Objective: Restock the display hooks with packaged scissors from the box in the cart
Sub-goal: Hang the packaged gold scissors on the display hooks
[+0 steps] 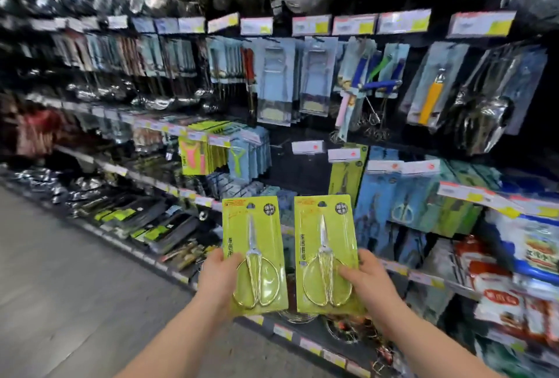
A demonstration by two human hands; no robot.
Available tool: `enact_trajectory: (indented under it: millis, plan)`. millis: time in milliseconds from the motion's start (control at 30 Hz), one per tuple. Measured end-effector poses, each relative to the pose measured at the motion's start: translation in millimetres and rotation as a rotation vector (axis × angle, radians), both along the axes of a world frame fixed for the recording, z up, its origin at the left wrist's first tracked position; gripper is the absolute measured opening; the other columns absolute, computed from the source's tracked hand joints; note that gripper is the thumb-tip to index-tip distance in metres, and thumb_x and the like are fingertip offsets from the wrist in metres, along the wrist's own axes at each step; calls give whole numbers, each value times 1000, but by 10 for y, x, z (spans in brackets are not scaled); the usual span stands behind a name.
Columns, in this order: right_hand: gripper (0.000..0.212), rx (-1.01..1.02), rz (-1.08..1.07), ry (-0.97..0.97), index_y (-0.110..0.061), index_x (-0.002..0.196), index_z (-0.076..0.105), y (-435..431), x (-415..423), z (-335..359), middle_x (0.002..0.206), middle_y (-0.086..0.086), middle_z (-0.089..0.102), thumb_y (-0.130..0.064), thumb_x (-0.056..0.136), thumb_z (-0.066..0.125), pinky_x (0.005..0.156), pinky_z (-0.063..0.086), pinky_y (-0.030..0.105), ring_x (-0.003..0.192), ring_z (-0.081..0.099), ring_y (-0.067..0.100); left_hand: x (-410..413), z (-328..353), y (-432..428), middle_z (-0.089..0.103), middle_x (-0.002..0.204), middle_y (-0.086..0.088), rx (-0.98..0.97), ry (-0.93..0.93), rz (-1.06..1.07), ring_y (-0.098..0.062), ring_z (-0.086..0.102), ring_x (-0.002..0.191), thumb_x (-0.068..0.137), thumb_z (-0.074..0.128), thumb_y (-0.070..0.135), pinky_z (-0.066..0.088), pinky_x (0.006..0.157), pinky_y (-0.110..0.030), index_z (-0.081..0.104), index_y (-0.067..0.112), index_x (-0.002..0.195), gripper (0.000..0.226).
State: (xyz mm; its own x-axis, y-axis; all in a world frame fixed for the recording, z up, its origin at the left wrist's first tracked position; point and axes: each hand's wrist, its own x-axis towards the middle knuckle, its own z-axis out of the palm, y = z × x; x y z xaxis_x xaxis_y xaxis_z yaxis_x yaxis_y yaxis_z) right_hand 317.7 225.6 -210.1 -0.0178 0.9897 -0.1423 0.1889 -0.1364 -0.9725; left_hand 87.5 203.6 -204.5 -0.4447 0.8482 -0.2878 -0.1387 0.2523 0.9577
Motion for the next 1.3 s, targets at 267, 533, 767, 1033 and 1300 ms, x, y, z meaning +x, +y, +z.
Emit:
enact_trajectory:
  millis: [267, 533, 767, 1033, 1300]
  plan:
    - [21, -13, 136, 37, -20, 102, 54, 1091, -860, -157, 105, 3, 64, -5, 88, 57, 82, 49, 36, 98, 62, 24, -722, 27, 685, 70, 89, -15, -38, 75, 167, -33, 64, 85, 90, 55, 5, 51, 89, -53, 63, 13, 85, 11]
    - [24, -37, 192, -2, -20, 104, 54, 2256, -1196, -152, 99, 4, 66, -6, 86, 57, 84, 49, 36, 93, 63, 28, -1036, 124, 1802, 71, 92, -15, -78, 82, 193, -34, 68, 87, 90, 55, 4, 53, 89, -52, 63, 10, 94, 11]
    - [24, -75, 201, -7, -16, 108, 51, 2837, -1466, -248, 94, -4, 61, -3, 89, 56, 60, 41, 21, 79, 58, 8, -1296, 45, 2283, 71, 94, -16, -127, 100, 191, -41, 66, 95, 91, 53, 4, 54, 85, -54, 63, 10, 97, 13]
    - [22, -114, 119, -71, -20, 107, 49, 3299, -1886, -395, 95, -4, 61, -11, 89, 59, 62, 40, 22, 81, 57, 8, -1839, -296, 2954, 68, 112, -14, -161, 153, 99, -36, 64, 103, 83, 58, 19, 51, 92, -56, 57, 8, 119, 37]
    - [37, -132, -57, -141, -14, 127, 47, 3693, -2489, -497, 101, -6, 59, -14, 91, 57, 60, 42, 18, 84, 57, 9, -2346, -281, 3552, 72, 91, -13, -179, 190, -129, -32, 68, 84, 79, 58, 18, 55, 84, -43, 60, 6, 97, 21]
